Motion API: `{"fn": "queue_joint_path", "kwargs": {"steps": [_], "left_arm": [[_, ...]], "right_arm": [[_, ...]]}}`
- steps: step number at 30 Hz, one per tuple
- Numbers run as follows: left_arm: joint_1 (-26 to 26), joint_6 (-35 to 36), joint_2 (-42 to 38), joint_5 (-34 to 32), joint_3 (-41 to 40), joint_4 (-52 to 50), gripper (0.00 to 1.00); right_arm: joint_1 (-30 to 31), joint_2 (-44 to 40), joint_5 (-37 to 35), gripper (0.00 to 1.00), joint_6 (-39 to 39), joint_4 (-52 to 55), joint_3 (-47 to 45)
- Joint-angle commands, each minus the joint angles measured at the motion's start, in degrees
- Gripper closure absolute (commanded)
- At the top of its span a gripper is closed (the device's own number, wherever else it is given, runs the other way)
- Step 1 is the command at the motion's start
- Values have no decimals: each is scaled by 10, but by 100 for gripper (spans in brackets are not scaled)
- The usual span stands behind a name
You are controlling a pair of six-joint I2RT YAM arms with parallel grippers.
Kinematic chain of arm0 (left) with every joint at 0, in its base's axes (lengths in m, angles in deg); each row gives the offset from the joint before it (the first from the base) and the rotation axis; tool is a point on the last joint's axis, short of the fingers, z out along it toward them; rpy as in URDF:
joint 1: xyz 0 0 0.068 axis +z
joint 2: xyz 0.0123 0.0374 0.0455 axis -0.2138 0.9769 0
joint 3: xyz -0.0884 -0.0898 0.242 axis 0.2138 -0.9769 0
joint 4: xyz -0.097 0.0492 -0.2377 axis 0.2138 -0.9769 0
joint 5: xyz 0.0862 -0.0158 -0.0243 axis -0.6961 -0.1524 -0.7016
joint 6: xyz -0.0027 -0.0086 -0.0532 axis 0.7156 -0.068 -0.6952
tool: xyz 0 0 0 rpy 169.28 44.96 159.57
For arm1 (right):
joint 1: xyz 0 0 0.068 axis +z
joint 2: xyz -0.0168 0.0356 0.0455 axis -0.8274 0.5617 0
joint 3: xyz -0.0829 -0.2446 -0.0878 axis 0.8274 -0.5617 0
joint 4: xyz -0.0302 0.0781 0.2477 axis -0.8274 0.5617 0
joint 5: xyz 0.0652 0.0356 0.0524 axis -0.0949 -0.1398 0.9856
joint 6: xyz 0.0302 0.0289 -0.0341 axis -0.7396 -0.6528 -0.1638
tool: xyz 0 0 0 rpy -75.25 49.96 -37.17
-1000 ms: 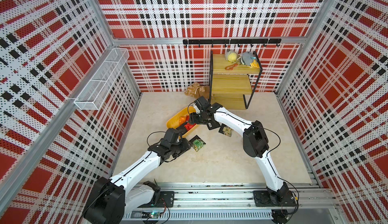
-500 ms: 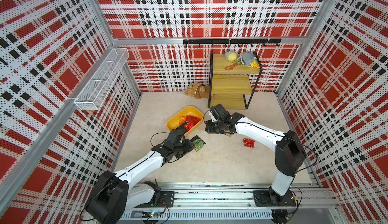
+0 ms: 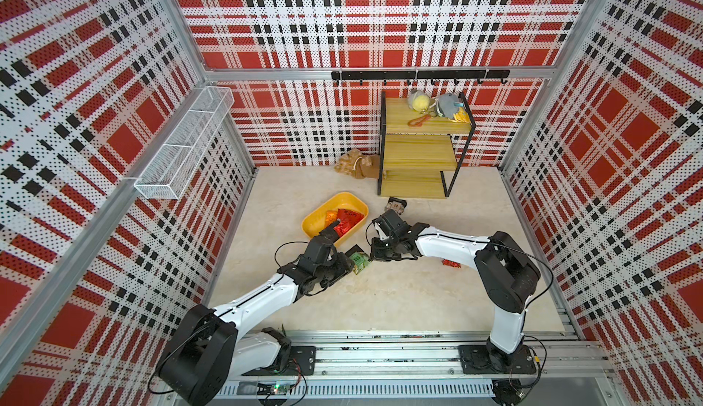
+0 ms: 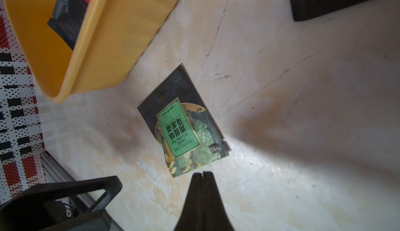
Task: Put the tea bags into the storage box
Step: Pick up the tea bag from the center of the board.
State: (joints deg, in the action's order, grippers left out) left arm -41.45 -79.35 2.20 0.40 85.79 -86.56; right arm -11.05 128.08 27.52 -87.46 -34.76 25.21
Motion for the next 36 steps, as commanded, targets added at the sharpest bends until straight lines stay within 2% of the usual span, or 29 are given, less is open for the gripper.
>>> {"fn": "queue_joint_path", "kwargs": {"steps": [1,8,25,36], "left_arm": [[-3,-1,6,-4,-9,20,46],[-3,0,15,2,-11,28,46],[-3,3,28,6,-22,48,46],[0,26,30,-64,-12,52,48]], "right_arm": [[7,18,7,100,-5,-19,13],[8,64,15,100,-4,1,38],[8,102,10,100,-12,21,40],[3,99,7,100,-4,29,26]]}}
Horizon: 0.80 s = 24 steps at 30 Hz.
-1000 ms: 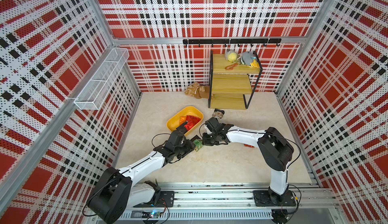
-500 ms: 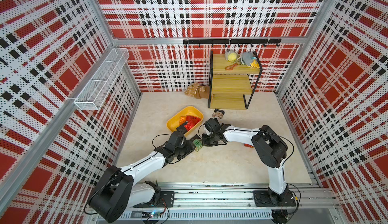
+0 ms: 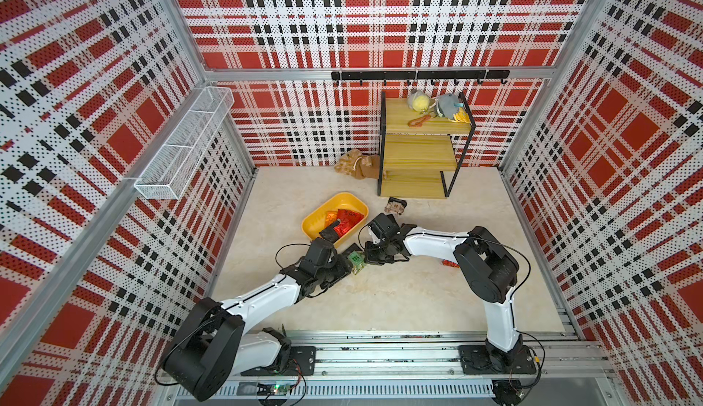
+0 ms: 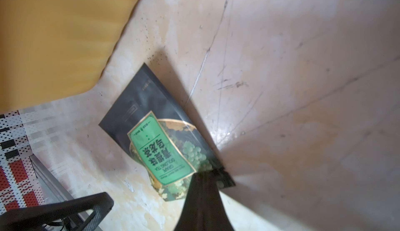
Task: Put the tea bags into the storage box
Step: Pick up the tea bag from the center of the board.
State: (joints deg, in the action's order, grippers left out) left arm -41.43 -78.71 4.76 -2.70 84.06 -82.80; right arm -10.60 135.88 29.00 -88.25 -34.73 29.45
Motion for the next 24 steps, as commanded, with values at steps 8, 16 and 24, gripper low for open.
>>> {"fn": "queue_joint_path", "kwargs": {"steps": [8,16,24], "left_arm": [[1,32,19,-74,-7,58,49],[14,39,38,-63,-12,74,50],[17,65,106,-48,15,78,50]], "right_arm": [[-3,20,-6,100,7,30,-15],[-4,22,-3,100,11,34,-13],[-6,17,-2,100,11,34,-18]]}}
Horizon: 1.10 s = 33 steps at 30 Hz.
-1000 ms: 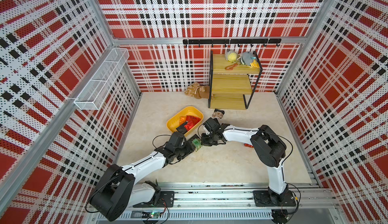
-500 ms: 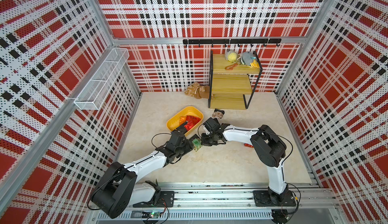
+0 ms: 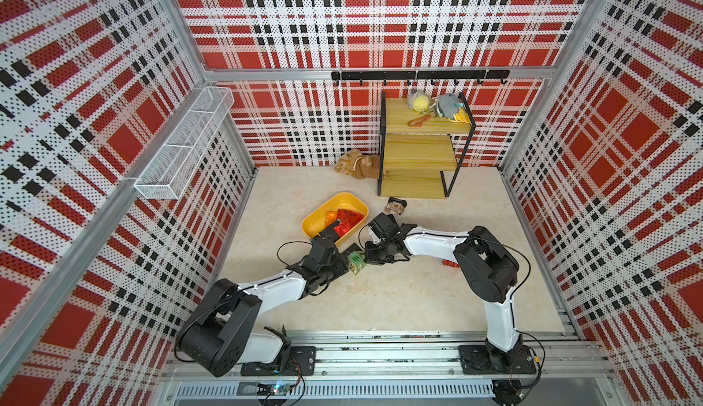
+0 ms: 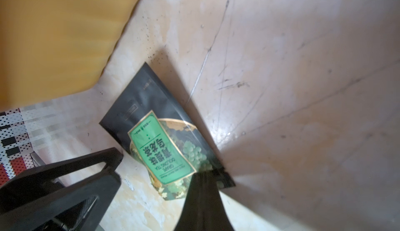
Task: Put the tea bags into the storage box
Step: Pick up the tea bag from the center of the board.
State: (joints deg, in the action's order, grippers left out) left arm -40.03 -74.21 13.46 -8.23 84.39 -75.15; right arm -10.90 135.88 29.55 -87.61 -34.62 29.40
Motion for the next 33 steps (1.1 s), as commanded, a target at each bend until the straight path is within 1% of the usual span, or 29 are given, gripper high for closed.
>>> {"fn": "queue_joint_path", "kwargs": {"steps": [1,6,13,18,22,33], "left_arm": [[3,23,23,7,16,1,50],[10,28,35,6,27,3,50],[11,25,49,21,24,28,54],[7,28,75,34,40,40,57],[4,30,83,37,45,39,65],[-7,26,79,36,51,38,100]], "right_arm": [[-3,17,-6,100,5,32,-19],[-3,18,-4,100,5,33,-20],[-3,18,-1,100,7,34,-23],[-3,18,2,100,7,35,-27],[-3,18,1,100,7,36,-28],[-5,13,1,100,7,37,-28]]}}
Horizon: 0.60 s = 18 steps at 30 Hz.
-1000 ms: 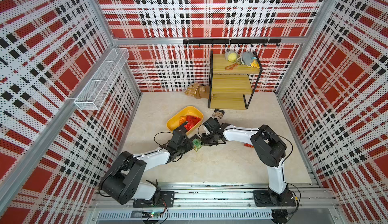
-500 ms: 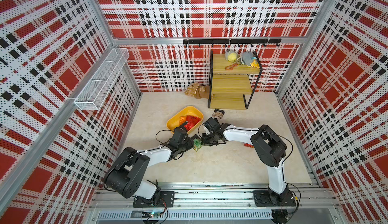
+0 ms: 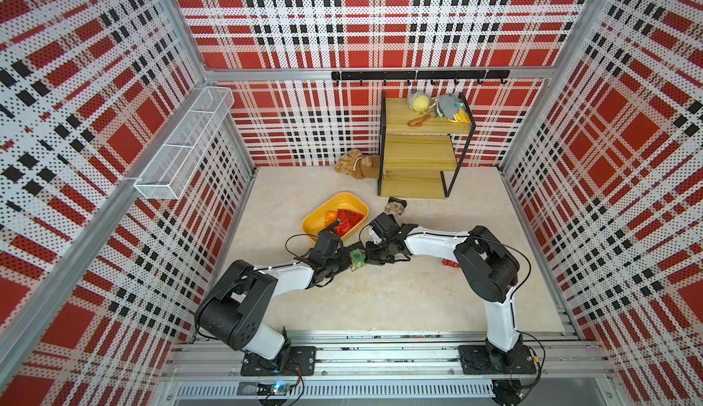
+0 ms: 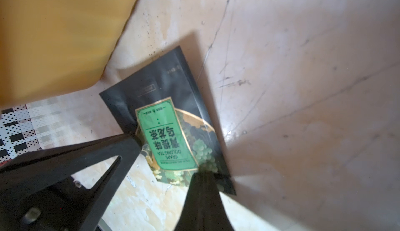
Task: Put the tea bags into the storage box
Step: Pick up the tea bag from the center of the board.
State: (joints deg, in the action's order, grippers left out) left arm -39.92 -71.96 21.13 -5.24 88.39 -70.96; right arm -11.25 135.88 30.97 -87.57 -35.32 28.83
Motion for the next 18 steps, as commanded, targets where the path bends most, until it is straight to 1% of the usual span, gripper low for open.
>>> {"fn": "queue_joint_path", "kwargs": {"steps": [1,3,4,6,7,10,12,15,18], "left_arm": [[-10,4,3,7,14,-4,100],[-12,2,2,8,17,-5,100],[-15,3,1,7,20,-6,100],[-18,3,-3,7,24,-10,100],[-21,4,-8,5,28,-15,100],[-31,5,-29,-4,39,-36,100],[-34,4,-47,-9,45,-50,100],[-37,2,-75,-11,54,-69,100],[-39,2,-102,-12,68,-87,100]], "right_arm": [[-2,8,-15,100,7,44,-23],[-3,-3,-20,100,6,45,-26],[-4,-10,-24,97,5,47,-27],[-6,-25,-30,77,3,48,-28],[-7,-33,-32,64,2,51,-27],[-9,-61,-47,40,1,65,-20],[-11,-82,-60,35,-2,75,-13],[-22,-117,-74,30,-8,85,-13],[-38,-156,-93,27,-10,101,-18]]}}
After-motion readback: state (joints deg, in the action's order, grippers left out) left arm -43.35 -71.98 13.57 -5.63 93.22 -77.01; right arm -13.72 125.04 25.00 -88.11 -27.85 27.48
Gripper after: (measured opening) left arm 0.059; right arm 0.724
